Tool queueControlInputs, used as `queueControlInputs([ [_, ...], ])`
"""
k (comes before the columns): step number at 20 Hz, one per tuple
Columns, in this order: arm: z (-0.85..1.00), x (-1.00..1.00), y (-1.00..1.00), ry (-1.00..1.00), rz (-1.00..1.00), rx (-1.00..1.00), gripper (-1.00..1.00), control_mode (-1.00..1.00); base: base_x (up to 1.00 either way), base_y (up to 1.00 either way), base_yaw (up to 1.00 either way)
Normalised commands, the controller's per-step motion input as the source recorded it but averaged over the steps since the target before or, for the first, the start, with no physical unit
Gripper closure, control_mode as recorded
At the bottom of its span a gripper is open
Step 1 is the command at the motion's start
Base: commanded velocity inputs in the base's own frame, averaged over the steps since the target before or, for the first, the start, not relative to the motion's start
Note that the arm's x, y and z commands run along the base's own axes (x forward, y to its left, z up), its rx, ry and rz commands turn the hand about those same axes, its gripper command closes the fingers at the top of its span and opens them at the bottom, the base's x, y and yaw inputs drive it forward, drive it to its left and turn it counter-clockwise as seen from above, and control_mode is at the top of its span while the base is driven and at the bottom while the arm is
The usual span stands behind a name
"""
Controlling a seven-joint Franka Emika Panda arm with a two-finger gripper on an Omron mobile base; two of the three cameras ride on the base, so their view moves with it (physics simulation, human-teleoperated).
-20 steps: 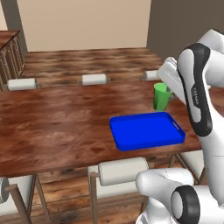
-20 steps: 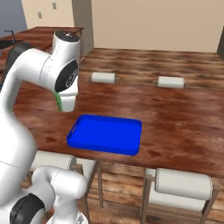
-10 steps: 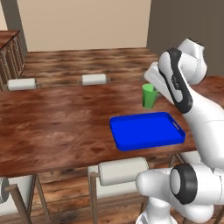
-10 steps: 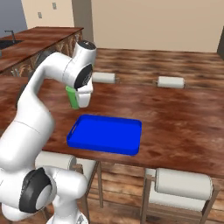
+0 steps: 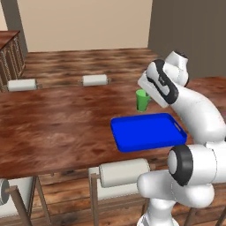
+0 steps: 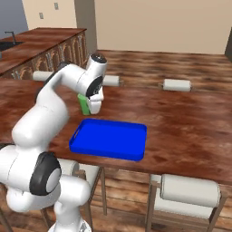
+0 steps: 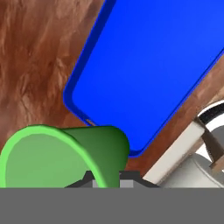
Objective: There is a tray on the dining counter. Grab the cup, mug, and pitcher and place them on the tray. The pitcher may be placed next to the tray if it cannot fit the tray.
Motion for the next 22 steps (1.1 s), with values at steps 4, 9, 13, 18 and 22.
queueControlInputs([
  [4,-0.49,0.69,0.00,0.02,0.00,0.00,1.00,-1.00,0.00,0.00,0.00],
  [9,-0.38,0.58,0.00,0.04,0.00,0.00,1.00,-1.00,0.00,0.00,0.00],
  [13,-0.31,0.48,0.00,0.07,0.00,0.00,1.00,-1.00,0.00,0.00,0.00],
  [18,-0.18,0.38,0.00,0.09,0.00,0.00,1.00,-1.00,0.00,0.00,0.00],
  [22,-0.21,0.33,0.03,0.05,0.00,0.00,1.00,-1.00,0.00,0.00,0.00],
])
